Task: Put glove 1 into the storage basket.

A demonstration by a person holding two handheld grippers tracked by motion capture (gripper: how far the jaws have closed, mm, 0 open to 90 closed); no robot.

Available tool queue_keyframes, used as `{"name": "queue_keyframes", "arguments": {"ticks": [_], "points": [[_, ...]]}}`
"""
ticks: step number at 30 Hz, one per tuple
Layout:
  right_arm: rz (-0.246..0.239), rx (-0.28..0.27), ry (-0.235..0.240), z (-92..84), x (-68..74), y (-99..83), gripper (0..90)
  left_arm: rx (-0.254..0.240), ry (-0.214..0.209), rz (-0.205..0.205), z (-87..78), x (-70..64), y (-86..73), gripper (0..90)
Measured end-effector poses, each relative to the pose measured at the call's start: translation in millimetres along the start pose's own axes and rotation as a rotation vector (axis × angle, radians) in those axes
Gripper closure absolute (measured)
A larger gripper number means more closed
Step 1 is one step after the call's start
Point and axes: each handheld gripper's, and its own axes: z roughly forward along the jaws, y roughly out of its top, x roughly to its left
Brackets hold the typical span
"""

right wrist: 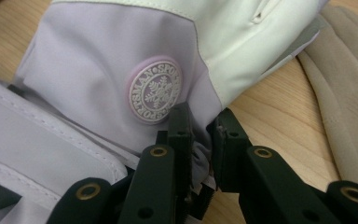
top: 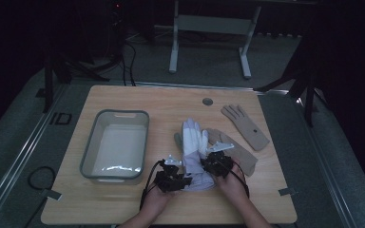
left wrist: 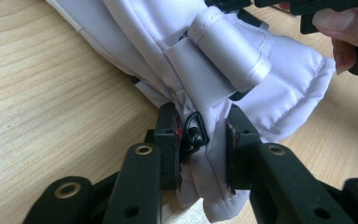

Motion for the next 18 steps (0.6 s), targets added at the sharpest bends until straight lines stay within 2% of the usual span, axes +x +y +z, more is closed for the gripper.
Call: {"name": "queue_keyframes", "arguments": {"ticks": [3,9,16,18], "points": [[0.010,-0.001,0.008,-3.9,-0.3,1.3,80.1,0.009,-0.014,0.001,-2.1,0.4,2.5,74.0],[0.029,-0.025,0.029,-10.6,-1.1,3.9,80.3,0.024,-0.008,0.052,-9.9,-2.1,8.6,75.0],[0.043,-0.074,0.037,-22.5,1.6,15.7,80.2,0.034,-0.014,0.099,-29.2,-0.1,22.3,74.9],[0.040,-0.076,0.039,-23.8,2.6,18.0,80.2,0.030,-0.016,0.095,-33.8,1.5,25.0,74.8]]}}
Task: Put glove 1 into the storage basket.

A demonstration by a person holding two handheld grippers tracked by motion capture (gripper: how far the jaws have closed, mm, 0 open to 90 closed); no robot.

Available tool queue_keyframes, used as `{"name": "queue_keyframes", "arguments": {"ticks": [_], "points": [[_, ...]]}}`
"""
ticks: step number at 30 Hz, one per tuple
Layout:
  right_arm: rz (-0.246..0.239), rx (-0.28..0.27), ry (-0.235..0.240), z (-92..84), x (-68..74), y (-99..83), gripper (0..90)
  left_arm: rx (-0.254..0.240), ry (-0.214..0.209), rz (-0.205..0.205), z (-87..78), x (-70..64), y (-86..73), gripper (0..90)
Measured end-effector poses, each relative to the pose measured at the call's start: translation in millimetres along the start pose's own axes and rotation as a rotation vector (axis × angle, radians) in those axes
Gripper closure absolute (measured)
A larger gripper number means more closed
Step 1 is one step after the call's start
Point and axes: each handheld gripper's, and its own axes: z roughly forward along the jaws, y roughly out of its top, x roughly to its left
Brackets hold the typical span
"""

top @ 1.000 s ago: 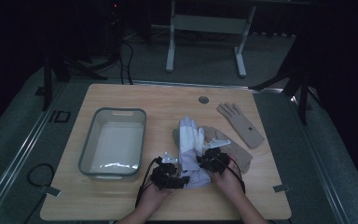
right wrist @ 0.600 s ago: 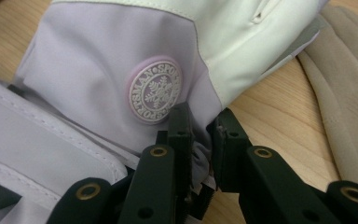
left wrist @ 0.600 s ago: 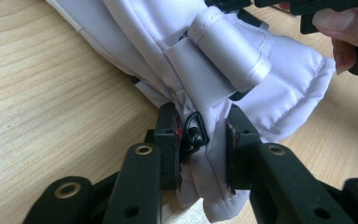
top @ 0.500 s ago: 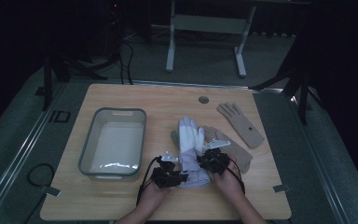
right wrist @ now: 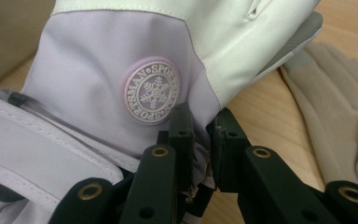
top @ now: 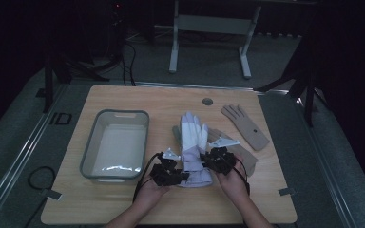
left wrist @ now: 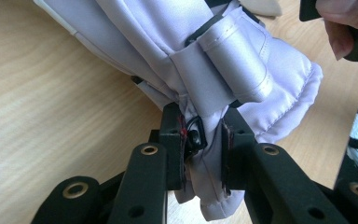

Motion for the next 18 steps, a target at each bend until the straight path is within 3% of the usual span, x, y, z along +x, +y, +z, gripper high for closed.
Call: {"name": "queue_keyframes", "arguments": {"ticks": [10,18], "points": [[-0.004,-0.062,-0.006,-11.2,11.2,32.6,80.1,-0.023,0.038,0.055,-30.2,5.8,17.8,74.8],[-0.013,-0.088,0.005,-13.4,20.0,52.7,80.1,-0.028,0.057,0.072,-51.2,12.6,24.8,74.8]]}}
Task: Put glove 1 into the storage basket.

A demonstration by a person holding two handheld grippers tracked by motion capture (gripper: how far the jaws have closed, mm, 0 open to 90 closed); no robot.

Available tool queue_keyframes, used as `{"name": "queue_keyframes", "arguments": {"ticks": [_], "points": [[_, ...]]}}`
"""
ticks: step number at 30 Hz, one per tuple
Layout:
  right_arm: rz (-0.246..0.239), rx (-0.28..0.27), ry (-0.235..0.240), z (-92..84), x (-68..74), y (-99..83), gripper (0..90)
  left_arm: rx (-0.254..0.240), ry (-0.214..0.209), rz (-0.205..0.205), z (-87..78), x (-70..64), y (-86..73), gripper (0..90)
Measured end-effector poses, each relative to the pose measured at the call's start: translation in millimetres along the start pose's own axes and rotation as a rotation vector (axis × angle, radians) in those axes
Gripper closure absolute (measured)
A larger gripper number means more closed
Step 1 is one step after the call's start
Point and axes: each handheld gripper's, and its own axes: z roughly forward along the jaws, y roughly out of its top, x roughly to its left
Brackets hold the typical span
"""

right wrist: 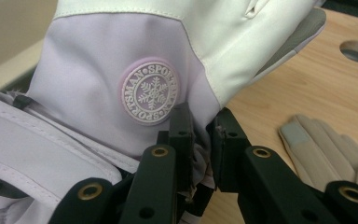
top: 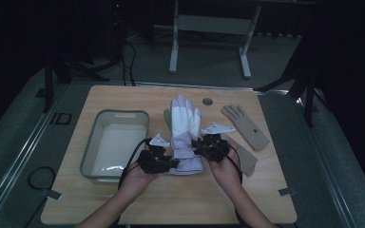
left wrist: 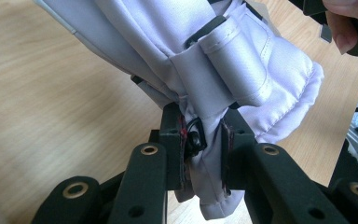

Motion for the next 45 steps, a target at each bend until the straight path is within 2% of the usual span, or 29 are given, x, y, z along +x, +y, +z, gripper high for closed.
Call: {"name": "queue_keyframes", "arguments": {"ticks": [6,17,29,30,31,35,40,45], "points": [[-0.007,-0.006,0.009,2.1,6.2,10.0,80.1,0.000,0.006,-0.001,-11.9,6.7,1.0,74.8],[-0.033,-0.017,0.033,11.7,26.5,33.4,80.1,0.005,0.023,-0.004,-39.0,22.0,-0.7,74.9],[-0.064,-0.029,0.075,31.4,57.5,57.2,80.1,0.011,0.059,-0.019,-74.8,43.9,-13.7,74.8],[-0.063,-0.028,0.079,33.0,60.2,58.9,80.1,0.012,0.074,-0.026,-84.8,50.8,-18.1,74.8],[-0.071,-0.032,0.086,39.6,70.3,65.5,80.1,0.012,0.078,-0.028,-89.0,53.6,-20.2,74.8],[-0.065,-0.036,0.112,51.3,87.6,74.4,80.1,0.010,0.097,-0.047,-106.2,65.0,-31.2,74.8],[-0.083,-0.024,0.138,66.9,110.0,84.2,80.1,0.019,0.110,-0.073,-124.5,79.7,-46.3,74.9],[-0.100,-0.004,0.157,86.5,130.1,92.0,80.1,0.043,0.118,-0.103,-136.2,95.9,-58.5,74.9]]}}
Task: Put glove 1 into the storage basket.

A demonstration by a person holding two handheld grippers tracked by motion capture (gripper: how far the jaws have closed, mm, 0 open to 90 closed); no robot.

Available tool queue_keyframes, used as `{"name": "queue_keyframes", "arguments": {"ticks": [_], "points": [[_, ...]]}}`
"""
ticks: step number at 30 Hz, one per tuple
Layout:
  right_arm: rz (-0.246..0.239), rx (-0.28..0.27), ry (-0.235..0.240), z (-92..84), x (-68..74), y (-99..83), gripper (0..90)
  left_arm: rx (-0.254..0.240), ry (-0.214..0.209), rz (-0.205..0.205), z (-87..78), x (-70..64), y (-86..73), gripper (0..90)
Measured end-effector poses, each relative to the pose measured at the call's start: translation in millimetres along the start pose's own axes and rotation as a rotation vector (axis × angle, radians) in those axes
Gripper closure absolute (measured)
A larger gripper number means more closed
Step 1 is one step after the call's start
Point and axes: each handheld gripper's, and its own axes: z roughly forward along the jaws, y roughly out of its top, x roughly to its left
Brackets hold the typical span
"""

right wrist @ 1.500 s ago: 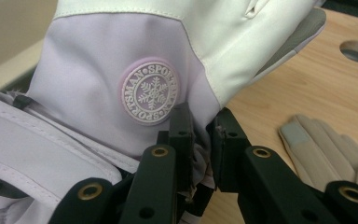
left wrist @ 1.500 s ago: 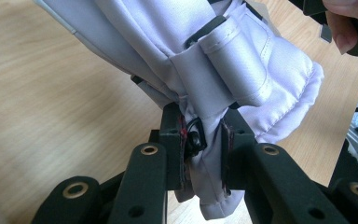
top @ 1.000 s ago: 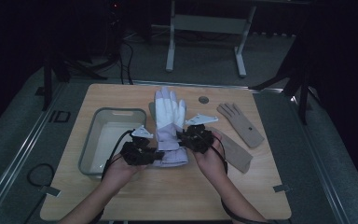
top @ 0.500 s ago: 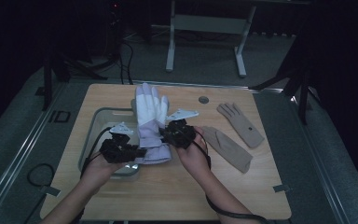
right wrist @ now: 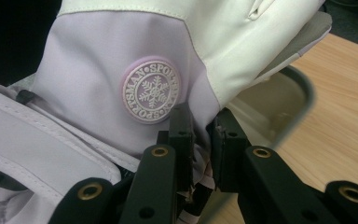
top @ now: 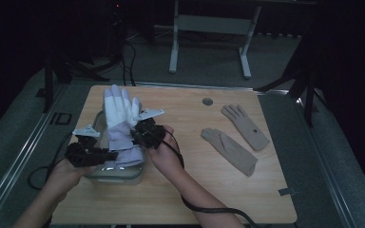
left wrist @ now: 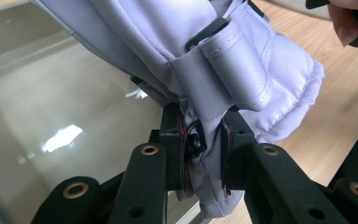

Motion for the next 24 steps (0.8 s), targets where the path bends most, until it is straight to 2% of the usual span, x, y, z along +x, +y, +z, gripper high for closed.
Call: {"name": "queue_keyframes", "arguments": {"ticks": [2,4,8,10,15,17,21,24], "points": [[-0.002,0.006,0.003,4.6,2.6,1.3,80.1,0.006,0.003,-0.007,-0.7,3.2,-1.8,74.9],[-0.007,0.022,0.010,17.4,7.7,2.9,80.1,0.021,0.003,-0.021,-0.6,10.5,-7.2,74.9],[0.006,0.043,0.022,27.8,10.6,-0.3,80.1,0.038,-0.013,-0.042,3.9,18.6,-14.7,74.8],[0.018,0.072,0.035,38.0,10.6,-7.7,80.1,0.070,-0.025,-0.067,12.2,23.0,-20.8,74.8],[0.029,0.133,0.040,50.7,8.6,-20.9,80.1,0.111,-0.050,-0.088,27.0,26.4,-28.4,74.2],[0.054,0.160,0.053,54.1,6.3,-24.9,80.1,0.128,-0.062,-0.094,30.8,27.9,-29.5,73.2],[0.068,0.206,0.060,59.8,2.4,-29.2,80.0,0.152,-0.057,-0.104,37.9,26.5,-29.3,67.3],[0.069,0.231,0.064,62.7,0.0,-29.9,79.7,0.179,-0.034,-0.083,42.4,22.6,-28.7,60.3]]}}
